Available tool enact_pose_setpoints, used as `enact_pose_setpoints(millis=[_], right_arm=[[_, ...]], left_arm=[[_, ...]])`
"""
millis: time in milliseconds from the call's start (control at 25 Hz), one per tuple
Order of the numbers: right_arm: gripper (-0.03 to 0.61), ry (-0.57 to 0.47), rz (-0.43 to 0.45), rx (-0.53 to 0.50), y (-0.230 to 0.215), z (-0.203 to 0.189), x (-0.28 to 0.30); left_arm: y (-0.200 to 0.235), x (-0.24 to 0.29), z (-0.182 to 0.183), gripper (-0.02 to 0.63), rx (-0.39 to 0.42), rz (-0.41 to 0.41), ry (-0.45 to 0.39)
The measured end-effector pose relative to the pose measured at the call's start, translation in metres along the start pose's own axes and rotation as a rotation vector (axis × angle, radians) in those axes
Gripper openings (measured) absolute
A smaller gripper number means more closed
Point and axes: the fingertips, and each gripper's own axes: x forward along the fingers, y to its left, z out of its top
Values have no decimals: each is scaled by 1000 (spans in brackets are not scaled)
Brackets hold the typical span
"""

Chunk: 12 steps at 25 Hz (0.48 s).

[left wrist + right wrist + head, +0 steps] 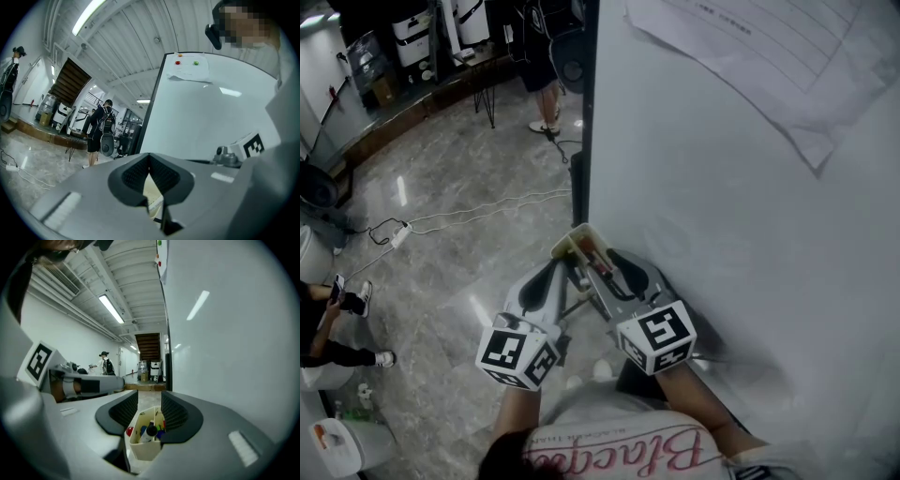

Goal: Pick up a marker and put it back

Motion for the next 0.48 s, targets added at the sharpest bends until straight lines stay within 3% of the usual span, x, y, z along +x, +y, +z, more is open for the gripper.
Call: enact_pose_setpoints(millis=[120,320,360,480], right_arm=[[140,-96,-1,-32,2,35,-13],[30,-226,-30,-47,3,75,-37],[3,-245,-34,-44,4,79,-41],[2,-253,-24,-49,7,81,-44]], left_arm=[[-1,1,2,-2,1,-4,-5],[-7,0,6,-2,6,-16,-15],[-8,-1,7,-2,8,-19,-17],[-12,-1,11,-1,14,-28,-23]])
